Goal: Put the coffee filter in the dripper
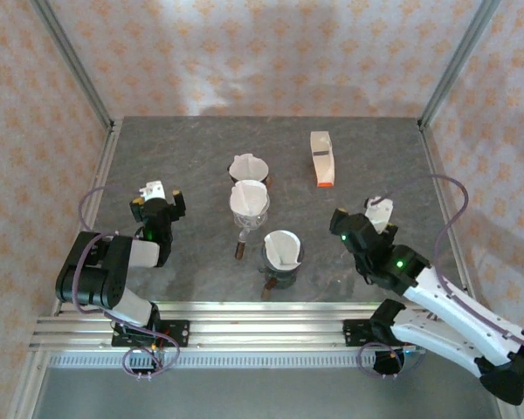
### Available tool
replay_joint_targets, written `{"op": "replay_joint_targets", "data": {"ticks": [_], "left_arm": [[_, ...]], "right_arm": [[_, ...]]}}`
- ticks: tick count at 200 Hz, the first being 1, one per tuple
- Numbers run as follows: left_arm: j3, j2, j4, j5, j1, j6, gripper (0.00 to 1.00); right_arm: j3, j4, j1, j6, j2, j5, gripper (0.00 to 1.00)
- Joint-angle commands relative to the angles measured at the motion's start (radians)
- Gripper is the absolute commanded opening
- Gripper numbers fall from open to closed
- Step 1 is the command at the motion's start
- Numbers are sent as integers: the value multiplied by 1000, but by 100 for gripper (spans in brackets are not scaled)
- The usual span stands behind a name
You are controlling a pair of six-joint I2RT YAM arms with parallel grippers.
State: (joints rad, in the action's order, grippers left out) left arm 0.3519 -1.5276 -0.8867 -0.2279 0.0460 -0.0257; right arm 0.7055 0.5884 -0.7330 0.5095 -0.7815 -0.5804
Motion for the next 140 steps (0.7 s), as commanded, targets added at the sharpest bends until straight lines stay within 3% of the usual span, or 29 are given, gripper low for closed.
{"op": "replay_joint_targets", "data": {"ticks": [1, 24, 53, 73, 103, 140], "left_arm": [[23, -1, -15, 11, 10, 24, 100], [24, -3, -15, 10, 10, 23, 100], [25, -3, -14, 9, 9, 22, 100], [25, -3, -14, 10, 9, 21, 100], [24, -3, -15, 11, 10, 24, 100], [24, -3, -16, 11, 9, 23, 100]], "right_arm": [[-23, -244, 100, -195, -44, -62, 100], [-111, -503, 239, -364, -95, -52, 100], [-201, -729, 476, -472, -206, 83, 100], [-264, -895, 578, -494, -300, 186, 100], [-328, -1182, 609, -544, -436, 245, 100], [-291, -1278, 623, -561, -600, 296, 100]]}}
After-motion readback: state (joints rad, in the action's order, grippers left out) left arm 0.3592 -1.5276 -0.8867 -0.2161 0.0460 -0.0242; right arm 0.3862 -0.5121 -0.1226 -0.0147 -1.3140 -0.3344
